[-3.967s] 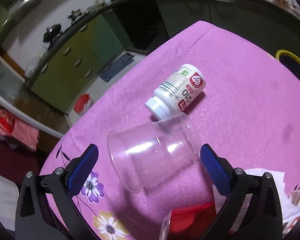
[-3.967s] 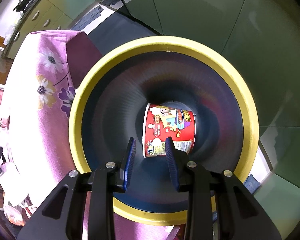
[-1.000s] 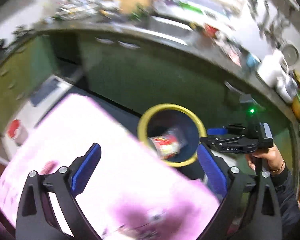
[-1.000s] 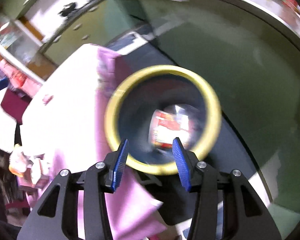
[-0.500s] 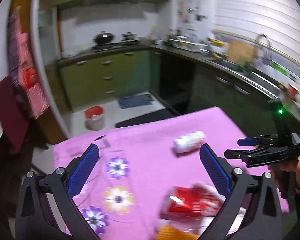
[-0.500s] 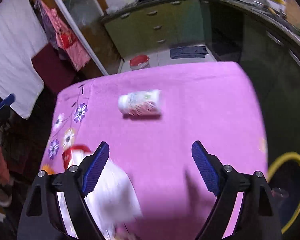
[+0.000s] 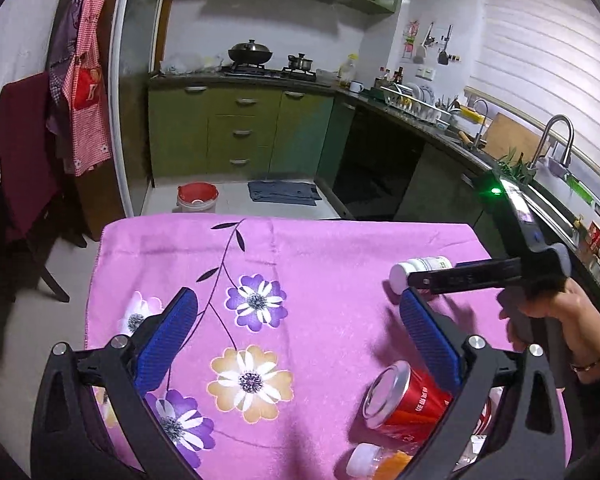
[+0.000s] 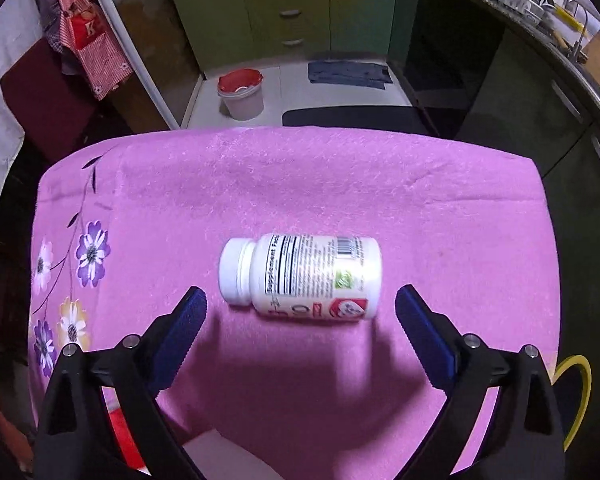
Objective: Collect trash
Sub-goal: 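Grasp the white pill bottle with the right gripper, then carry the pill bottle over the bin and release it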
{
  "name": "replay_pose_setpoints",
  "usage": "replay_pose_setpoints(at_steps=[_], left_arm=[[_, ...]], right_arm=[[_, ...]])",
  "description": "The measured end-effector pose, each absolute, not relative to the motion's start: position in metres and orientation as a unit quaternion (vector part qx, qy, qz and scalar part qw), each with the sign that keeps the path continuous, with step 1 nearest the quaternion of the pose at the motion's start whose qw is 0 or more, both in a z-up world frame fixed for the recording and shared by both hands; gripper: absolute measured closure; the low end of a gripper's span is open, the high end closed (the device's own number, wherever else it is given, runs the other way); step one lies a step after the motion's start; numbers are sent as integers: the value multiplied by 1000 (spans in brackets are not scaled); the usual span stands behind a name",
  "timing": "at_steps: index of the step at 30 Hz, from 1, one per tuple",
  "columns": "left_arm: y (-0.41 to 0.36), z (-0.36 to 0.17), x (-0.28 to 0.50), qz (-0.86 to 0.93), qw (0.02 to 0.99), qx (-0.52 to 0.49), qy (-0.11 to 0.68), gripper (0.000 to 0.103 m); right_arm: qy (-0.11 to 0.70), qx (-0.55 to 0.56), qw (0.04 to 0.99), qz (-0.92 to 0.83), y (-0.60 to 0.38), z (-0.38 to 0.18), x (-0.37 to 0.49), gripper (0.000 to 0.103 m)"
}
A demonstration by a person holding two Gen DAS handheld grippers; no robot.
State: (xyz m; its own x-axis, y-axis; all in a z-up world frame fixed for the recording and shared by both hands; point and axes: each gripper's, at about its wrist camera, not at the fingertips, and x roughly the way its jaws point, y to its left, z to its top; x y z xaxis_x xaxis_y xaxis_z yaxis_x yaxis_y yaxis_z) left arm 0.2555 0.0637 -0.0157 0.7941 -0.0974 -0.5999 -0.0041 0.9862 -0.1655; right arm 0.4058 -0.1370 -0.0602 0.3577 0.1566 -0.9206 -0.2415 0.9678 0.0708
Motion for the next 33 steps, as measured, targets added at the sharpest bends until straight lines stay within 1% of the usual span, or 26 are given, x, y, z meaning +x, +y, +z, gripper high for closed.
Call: replay_pose_setpoints(at_steps=[3,5,6,7,13,19,23,27,30,33], left_arm=[[59,-20,256,-25,944,-69,322,7],[56,-23,255,-29,943,-64,325,7],[55,-24,255,-30,943,-63,326,7],[54,-25,255,-32,942,-61,327,7],[50,-26,254,-38,942,-55,330,7],[46,-26,251,-45,942,-52,329,7],[39,-24,249,-57,941,-44,331,7],[26,-20,243,-79,939,-33,334,7],[15,-14,236,-91,937,-21,336,7],[4,-4,224,-99,938,-4,331,7]], right_arm=[[559,-38,820,116,-130,-66,413,9],[562,-41,819,109,-126,-71,418,11],[566,-41,817,105,-125,-74,421,17],[568,-38,816,103,-124,-77,424,20],[563,-20,819,110,-134,-74,423,20],[525,-7,841,128,-177,-32,384,20],[505,0,855,119,-233,-2,339,20],[490,13,870,59,-322,13,281,20],[493,35,869,11,-386,9,245,20],[512,64,855,-39,-450,-15,222,20]])
